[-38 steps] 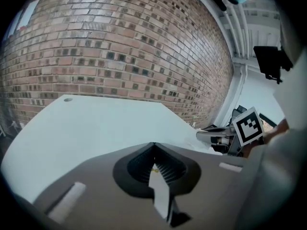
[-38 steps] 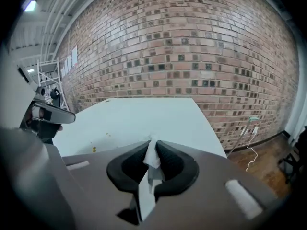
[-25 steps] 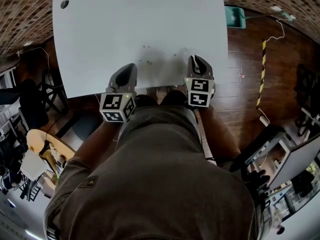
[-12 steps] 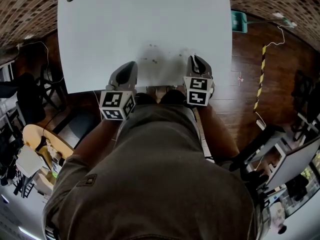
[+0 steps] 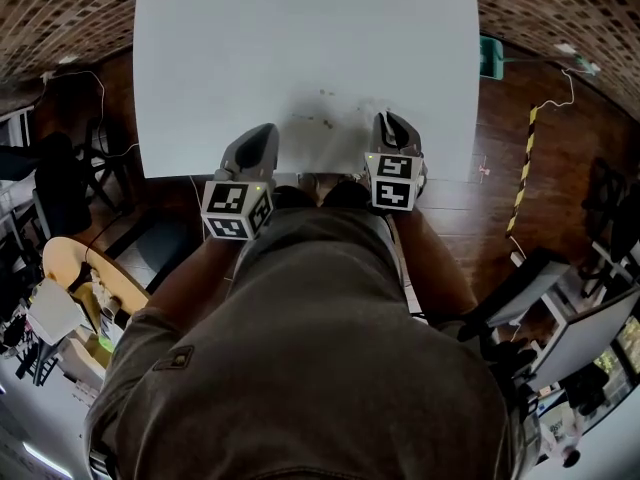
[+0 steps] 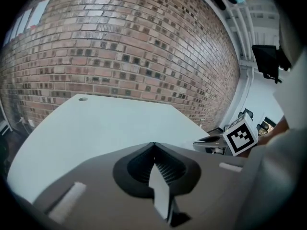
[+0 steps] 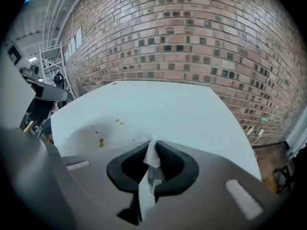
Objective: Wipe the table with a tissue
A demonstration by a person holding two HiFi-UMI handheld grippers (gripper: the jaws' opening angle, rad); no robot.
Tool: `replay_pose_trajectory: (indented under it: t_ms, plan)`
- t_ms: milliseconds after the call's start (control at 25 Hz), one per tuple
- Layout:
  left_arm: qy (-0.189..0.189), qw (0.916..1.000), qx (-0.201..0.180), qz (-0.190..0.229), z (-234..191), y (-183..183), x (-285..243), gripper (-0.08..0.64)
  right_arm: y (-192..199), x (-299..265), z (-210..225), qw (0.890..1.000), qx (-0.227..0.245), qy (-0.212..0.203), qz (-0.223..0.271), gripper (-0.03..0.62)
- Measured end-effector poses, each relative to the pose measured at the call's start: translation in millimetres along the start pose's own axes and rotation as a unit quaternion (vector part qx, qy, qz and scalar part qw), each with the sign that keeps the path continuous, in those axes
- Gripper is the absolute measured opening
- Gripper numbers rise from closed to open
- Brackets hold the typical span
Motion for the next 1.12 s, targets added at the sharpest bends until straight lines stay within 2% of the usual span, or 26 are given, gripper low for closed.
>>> replay_pose_trajectory:
  t_ms: [360,600,840,1120]
  plan:
    - [-0.008,0.9999,0.002,0.011,-20,-2,16,0.002,-9,-9,-28,1.0,0.014,-0.014,0.0,0.041]
    - [-0.007,0.9999,-0.002,0.011,-19,-7,15,0.002,-9,-9,-35,0.999,0.018,-0.027,-0.005,0.041]
    - [0.005,0.9999,-0.012,0.01,-5,-9,11,0.002,-1,-3,-21,1.0,0.009,-0.019,-0.009,0.041]
    - [0.018,0.9995,-0.024,0.003,16,-5,3,0.002,17,12,14,1.0,-0.009,0.011,-0.016,0.041]
Point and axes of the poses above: the fingertips, and each gripper's own axes: x backward along the fingers, z to its right, y out of its underside, the point moved 2 cm from there along x, backward along the fingers, and after that the axes turned 5 degrees about x, right-handed, at the moved point
